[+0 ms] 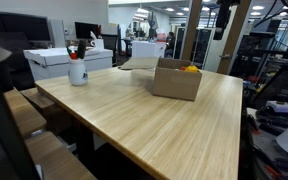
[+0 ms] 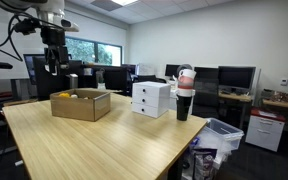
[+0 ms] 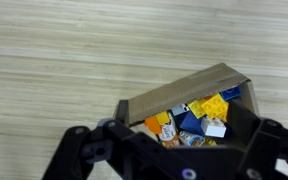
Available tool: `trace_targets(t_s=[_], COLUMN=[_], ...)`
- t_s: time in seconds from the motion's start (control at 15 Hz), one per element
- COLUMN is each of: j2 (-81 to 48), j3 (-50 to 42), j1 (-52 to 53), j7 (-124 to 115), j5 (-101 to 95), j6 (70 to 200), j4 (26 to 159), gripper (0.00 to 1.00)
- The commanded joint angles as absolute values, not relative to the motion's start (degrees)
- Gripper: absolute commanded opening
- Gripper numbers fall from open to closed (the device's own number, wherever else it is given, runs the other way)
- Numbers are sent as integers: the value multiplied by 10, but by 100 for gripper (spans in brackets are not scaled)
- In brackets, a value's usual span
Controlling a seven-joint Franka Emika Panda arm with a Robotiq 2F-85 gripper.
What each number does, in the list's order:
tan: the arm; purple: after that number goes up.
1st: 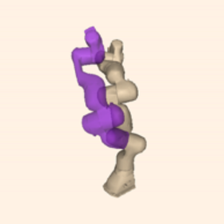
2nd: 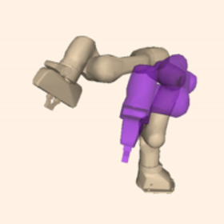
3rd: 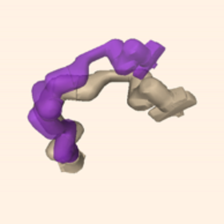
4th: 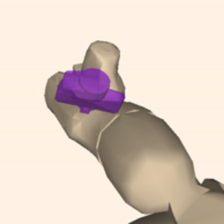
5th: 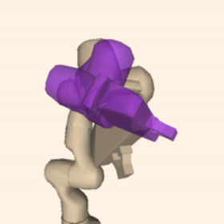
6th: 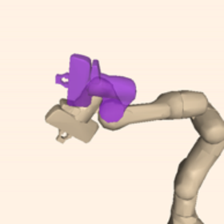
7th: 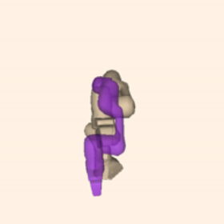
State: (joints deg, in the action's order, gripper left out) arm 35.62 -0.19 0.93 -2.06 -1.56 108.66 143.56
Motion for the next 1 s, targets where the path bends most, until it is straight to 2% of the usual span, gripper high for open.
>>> trace_targets(t_s=[0.0,0.27,0.73,0.93], j2=[356,356,282,266], j3=[2,2,36,38], j1=[5,5,72,97], j7=[-19,-19,38,64], j5=[-13,-13,-7,8], j6=[1085,1085,1090,1134], j4=[1434,1434,1412,1412], gripper=[100,100,100,100])
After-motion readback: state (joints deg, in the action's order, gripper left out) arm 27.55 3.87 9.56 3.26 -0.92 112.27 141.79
